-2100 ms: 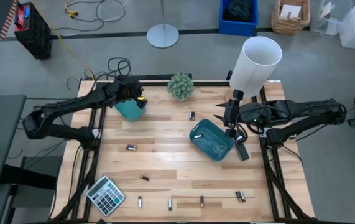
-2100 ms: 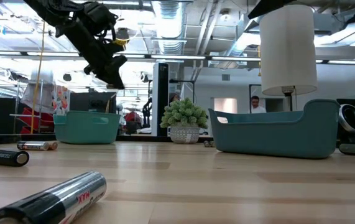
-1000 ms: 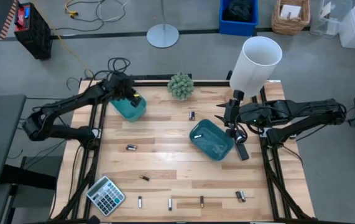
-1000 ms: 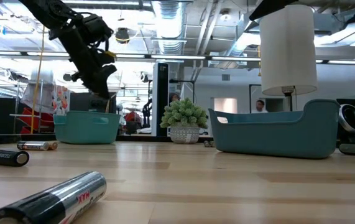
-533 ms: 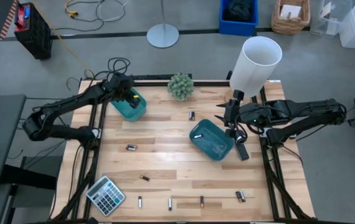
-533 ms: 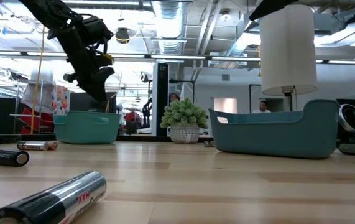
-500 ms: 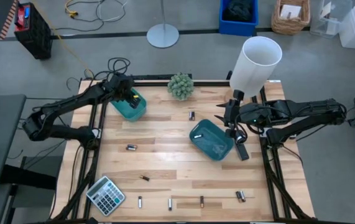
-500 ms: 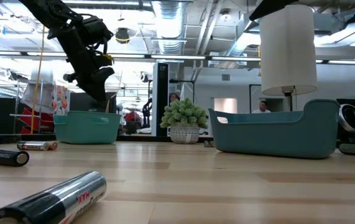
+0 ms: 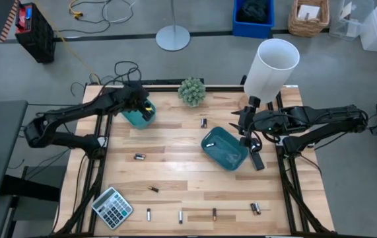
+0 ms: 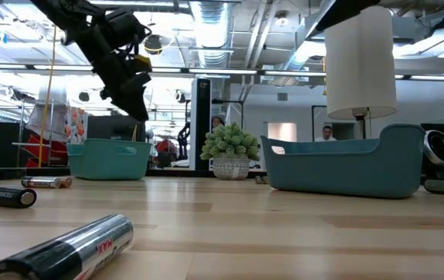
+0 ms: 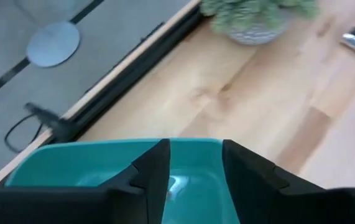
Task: Sort batteries
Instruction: Put the silver battery into the blue bin
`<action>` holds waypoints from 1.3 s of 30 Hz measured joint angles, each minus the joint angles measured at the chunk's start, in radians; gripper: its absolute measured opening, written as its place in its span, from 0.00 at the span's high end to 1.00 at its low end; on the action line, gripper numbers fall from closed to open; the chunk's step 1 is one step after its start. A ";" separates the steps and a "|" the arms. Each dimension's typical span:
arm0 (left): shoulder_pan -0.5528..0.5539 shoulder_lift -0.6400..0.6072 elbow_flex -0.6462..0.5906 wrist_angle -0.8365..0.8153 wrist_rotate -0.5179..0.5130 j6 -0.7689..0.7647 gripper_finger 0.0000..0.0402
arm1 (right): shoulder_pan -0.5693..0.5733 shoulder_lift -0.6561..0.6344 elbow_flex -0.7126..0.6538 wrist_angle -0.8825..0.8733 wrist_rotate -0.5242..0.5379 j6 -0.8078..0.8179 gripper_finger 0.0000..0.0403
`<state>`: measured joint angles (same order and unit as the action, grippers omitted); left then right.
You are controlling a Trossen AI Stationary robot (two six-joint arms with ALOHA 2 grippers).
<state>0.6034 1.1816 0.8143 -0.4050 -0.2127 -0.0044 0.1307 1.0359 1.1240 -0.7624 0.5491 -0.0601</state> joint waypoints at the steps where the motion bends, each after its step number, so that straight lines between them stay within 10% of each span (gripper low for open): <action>1: -0.016 0.000 0.000 -0.001 0.000 0.000 0.66 | 0.000 0.000 0.000 -0.003 0.000 0.005 0.49; 25: -0.378 -0.317 -0.156 0.083 -0.118 -0.134 0.68 | 0.007 0.201 0.000 0.080 -0.013 0.008 0.49; 39: -0.547 -0.431 -0.311 0.268 -0.115 -0.086 0.68 | 0.193 0.225 0.000 0.111 -0.027 0.155 0.49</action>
<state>0.0563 0.7507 0.5037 -0.1367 -0.3278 -0.0905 0.3239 1.2606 1.1240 -0.6512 0.5219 0.0947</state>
